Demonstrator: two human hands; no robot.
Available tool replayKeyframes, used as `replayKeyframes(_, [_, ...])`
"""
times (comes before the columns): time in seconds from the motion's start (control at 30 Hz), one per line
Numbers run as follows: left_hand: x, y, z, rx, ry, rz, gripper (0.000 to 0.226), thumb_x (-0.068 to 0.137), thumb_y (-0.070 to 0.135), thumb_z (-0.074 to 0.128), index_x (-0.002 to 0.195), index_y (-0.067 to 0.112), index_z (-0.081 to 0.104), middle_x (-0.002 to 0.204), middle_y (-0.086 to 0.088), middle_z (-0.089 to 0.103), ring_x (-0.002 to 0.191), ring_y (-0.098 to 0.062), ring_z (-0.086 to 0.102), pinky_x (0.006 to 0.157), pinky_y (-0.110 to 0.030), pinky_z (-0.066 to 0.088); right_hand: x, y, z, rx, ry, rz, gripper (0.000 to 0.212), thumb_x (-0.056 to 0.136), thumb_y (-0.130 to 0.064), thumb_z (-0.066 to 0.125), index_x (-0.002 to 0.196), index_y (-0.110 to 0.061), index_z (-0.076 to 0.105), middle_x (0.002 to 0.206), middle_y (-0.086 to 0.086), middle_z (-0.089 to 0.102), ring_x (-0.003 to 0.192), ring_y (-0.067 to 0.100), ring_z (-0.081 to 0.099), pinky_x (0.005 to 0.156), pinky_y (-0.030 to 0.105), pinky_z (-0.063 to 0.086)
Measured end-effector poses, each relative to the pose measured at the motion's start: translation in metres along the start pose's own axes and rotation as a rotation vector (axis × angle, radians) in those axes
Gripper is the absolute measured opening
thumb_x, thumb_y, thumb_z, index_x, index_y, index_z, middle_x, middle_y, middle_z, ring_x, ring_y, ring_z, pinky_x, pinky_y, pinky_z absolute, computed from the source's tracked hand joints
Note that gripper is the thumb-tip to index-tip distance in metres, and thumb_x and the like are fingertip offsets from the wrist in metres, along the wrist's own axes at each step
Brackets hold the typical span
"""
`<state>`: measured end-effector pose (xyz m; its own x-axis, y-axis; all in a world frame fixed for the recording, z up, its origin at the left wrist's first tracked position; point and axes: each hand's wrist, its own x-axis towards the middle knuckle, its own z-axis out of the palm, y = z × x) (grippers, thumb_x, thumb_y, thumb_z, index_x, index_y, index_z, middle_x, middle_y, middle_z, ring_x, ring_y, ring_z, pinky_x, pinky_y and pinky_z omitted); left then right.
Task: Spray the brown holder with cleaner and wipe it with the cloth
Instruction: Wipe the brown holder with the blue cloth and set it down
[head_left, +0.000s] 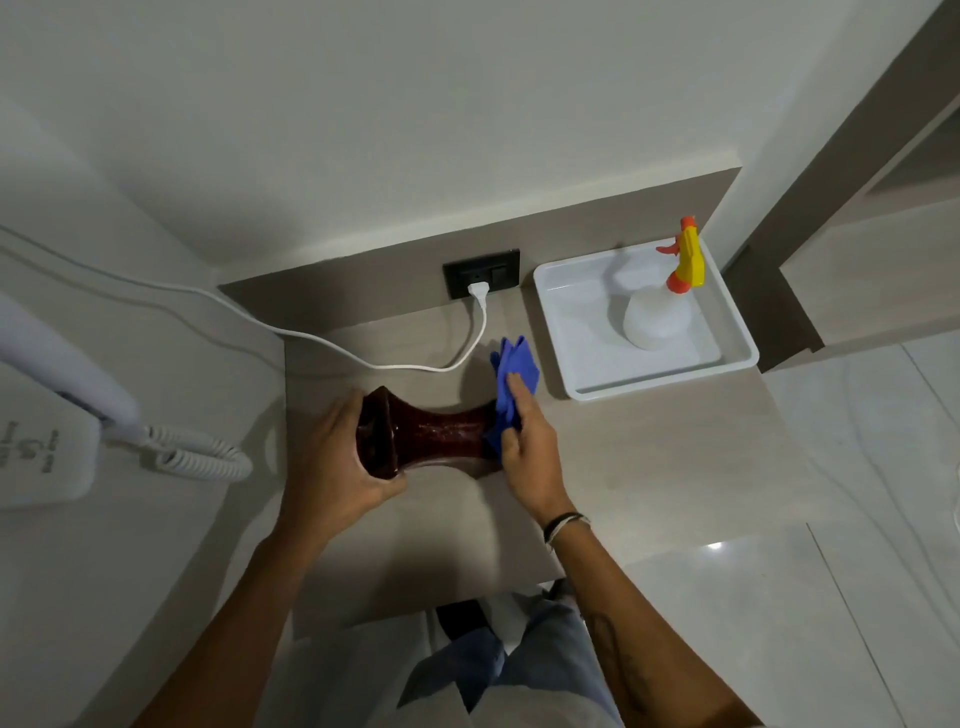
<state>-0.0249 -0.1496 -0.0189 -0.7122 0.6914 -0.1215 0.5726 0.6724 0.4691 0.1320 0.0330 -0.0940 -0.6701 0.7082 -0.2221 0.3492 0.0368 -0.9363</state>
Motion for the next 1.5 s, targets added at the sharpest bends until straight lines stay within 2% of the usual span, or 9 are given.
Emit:
replayKeyframes(0.07, [0.001, 0.009, 0.003, -0.093, 0.025, -0.018, 0.092, 0.054, 0.031, 0.094, 0.138, 0.021, 0.057, 0.13, -0.001, 0.064, 0.118, -0.024, 0.064, 0.093, -0.039, 0.055, -0.024, -0.002, 0.018, -0.126, -0.135, -0.079, 0.082, 0.097, 0.018, 0.046, 0.168, -0.013, 0.02, 0.176, 0.012, 0.022, 0.162, 0.037, 0.025, 0.132, 0.051, 0.026])
replayKeyframes(0.17, [0.005, 0.018, 0.006, -0.119, 0.041, 0.022, 0.083, 0.054, 0.029, 0.09, 0.13, 0.012, 0.062, 0.122, -0.008, 0.066, 0.111, -0.03, 0.066, 0.093, -0.043, 0.055, -0.054, -0.02, 0.049, -0.176, -0.217, -0.264, 0.082, 0.098, 0.013, 0.048, 0.168, -0.009, 0.011, 0.179, 0.008, 0.003, 0.167, 0.03, -0.001, 0.136, 0.052, 0.007])
replayKeyframes(0.33, [0.001, 0.015, 0.006, -0.129, 0.05, 0.032, 0.073, 0.063, 0.033, 0.095, 0.126, 0.017, 0.063, 0.118, -0.001, 0.067, 0.107, -0.024, 0.066, 0.087, -0.038, 0.055, -0.061, -0.041, 0.05, -0.078, -0.281, -0.369, 0.083, 0.094, -0.004, 0.045, 0.17, -0.014, 0.012, 0.18, -0.001, 0.007, 0.167, 0.016, 0.006, 0.136, 0.033, 0.01])
replayKeyframes(0.5, [0.0, 0.016, 0.006, -0.051, 0.059, 0.034, 0.096, 0.057, 0.03, 0.095, 0.143, 0.009, 0.058, 0.132, -0.009, 0.064, 0.12, -0.031, 0.064, 0.102, -0.044, 0.054, -0.028, -0.014, 0.033, -0.39, -0.263, -0.329, 0.097, 0.089, 0.0, 0.06, 0.17, -0.014, 0.009, 0.18, 0.006, 0.005, 0.168, 0.022, 0.0, 0.136, 0.049, 0.012])
replayKeyframes(0.67, [-0.002, 0.022, 0.006, -0.018, 0.044, 0.006, 0.099, 0.058, 0.028, 0.096, 0.146, 0.007, 0.055, 0.134, -0.014, 0.062, 0.123, -0.035, 0.061, 0.102, -0.046, 0.054, -0.019, -0.005, 0.018, -0.392, -0.282, -0.225, 0.087, 0.1, 0.008, 0.053, 0.17, -0.012, 0.004, 0.179, 0.005, -0.003, 0.166, 0.027, -0.01, 0.135, 0.054, 0.006])
replayKeyframes(0.9, [-0.007, 0.026, 0.011, -0.081, 0.093, 0.079, 0.082, 0.061, 0.026, 0.095, 0.133, 0.004, 0.061, 0.124, -0.011, 0.065, 0.111, -0.029, 0.064, 0.095, -0.046, 0.056, -0.049, -0.026, 0.04, -0.205, -0.348, -0.429, 0.089, 0.095, 0.006, 0.04, 0.17, -0.016, -0.002, 0.18, 0.0, -0.007, 0.167, 0.022, -0.005, 0.136, 0.041, 0.004])
replayKeyframes(1.1, [-0.004, 0.028, 0.011, -0.051, 0.093, 0.052, 0.097, 0.056, 0.023, 0.096, 0.143, 0.003, 0.057, 0.132, -0.016, 0.063, 0.12, -0.037, 0.062, 0.101, -0.044, 0.054, -0.031, -0.008, 0.018, -0.283, -0.279, -0.2, 0.088, 0.097, 0.019, 0.045, 0.169, -0.011, 0.005, 0.178, 0.003, -0.002, 0.166, 0.025, -0.006, 0.135, 0.051, 0.005])
replayKeyframes(1.27, [-0.002, 0.025, 0.011, -0.111, 0.068, 0.069, 0.079, 0.062, 0.026, 0.092, 0.133, 0.009, 0.061, 0.121, -0.009, 0.066, 0.109, -0.029, 0.065, 0.093, -0.049, 0.056, -0.049, -0.036, 0.047, -0.117, -0.318, -0.398, 0.092, 0.09, 0.012, 0.042, 0.17, -0.014, 0.005, 0.18, 0.001, 0.002, 0.168, 0.021, 0.001, 0.135, 0.036, 0.006])
replayKeyframes(1.5, [-0.005, 0.027, 0.01, -0.08, 0.079, 0.021, 0.102, 0.058, 0.027, 0.096, 0.149, 0.009, 0.054, 0.14, -0.01, 0.06, 0.127, -0.032, 0.06, 0.105, -0.047, 0.055, -0.014, 0.023, 0.009, -0.508, -0.237, -0.35, 0.089, 0.096, 0.011, 0.055, 0.169, -0.01, 0.009, 0.179, 0.006, 0.002, 0.167, 0.026, -0.004, 0.135, 0.05, 0.01])
